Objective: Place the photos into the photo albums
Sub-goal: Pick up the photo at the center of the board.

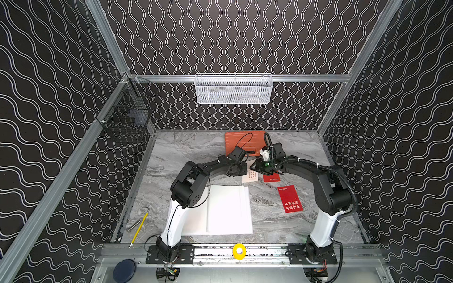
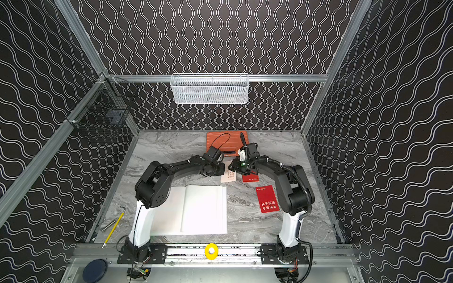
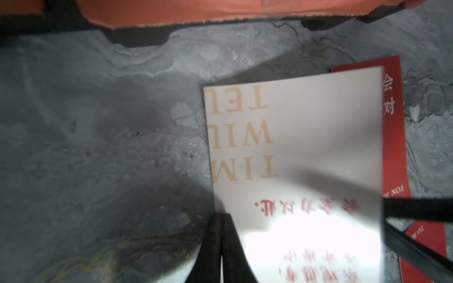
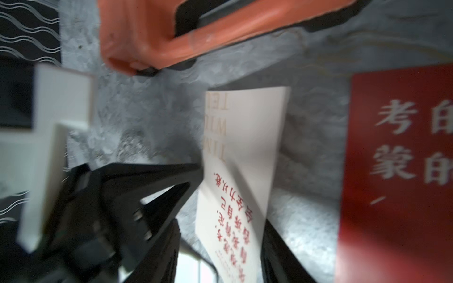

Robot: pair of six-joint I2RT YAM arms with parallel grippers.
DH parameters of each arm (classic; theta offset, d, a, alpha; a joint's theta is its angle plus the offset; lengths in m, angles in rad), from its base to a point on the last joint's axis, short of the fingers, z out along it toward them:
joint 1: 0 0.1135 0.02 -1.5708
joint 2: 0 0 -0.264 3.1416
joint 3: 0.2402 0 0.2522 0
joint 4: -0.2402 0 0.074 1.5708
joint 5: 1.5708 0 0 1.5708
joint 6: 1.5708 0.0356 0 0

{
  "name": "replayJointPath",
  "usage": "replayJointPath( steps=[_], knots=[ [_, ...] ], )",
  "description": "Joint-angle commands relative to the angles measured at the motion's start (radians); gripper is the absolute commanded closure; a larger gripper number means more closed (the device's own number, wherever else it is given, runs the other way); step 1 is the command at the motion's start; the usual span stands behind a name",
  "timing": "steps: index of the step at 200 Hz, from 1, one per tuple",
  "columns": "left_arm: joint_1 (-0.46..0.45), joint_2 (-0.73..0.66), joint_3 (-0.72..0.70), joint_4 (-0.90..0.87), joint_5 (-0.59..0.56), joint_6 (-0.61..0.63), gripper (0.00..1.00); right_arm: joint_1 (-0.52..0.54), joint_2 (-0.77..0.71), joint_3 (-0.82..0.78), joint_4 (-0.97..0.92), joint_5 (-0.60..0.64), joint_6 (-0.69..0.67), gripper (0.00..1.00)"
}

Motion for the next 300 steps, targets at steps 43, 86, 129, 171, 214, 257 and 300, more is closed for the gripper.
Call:
replayJointPath(
  steps=[43, 86, 129, 171, 214, 257, 300],
  knots=[
    [0.027, -0.023, -0.054, -0.096, 0.046, -0.014, 0.92, 0.001, -0.028, -0.061, 0.109, -0.069, 0.034, 0.5],
    [0.028, -0.039, -0.073, -0.067, 0.074, -0.027, 0.92, 0.001, 0.008, -0.074, 0.159, -0.109, 0.058, 0.62],
    [0.028, -0.036, -0.091, -0.038, 0.105, -0.049, 0.92, 0.008, 0.014, -0.074, 0.2, -0.132, 0.088, 0.69],
    [0.029, -0.05, -0.105, -0.022, 0.116, -0.062, 0.92, 0.016, 0.061, -0.06, 0.203, -0.128, 0.096, 0.76],
    [0.029, -0.063, -0.109, -0.024, 0.117, -0.064, 0.92, 0.016, 0.061, -0.06, 0.199, -0.12, 0.095, 0.9],
    [0.03, -0.097, -0.104, -0.037, 0.113, -0.052, 0.87, 0.017, 0.036, -0.056, 0.18, -0.111, 0.085, 1.0],
    [0.056, -0.181, -0.103, -0.064, 0.099, -0.025, 0.73, 0.017, -0.022, -0.066, 0.158, -0.1, 0.071, 1.0]
  ],
)
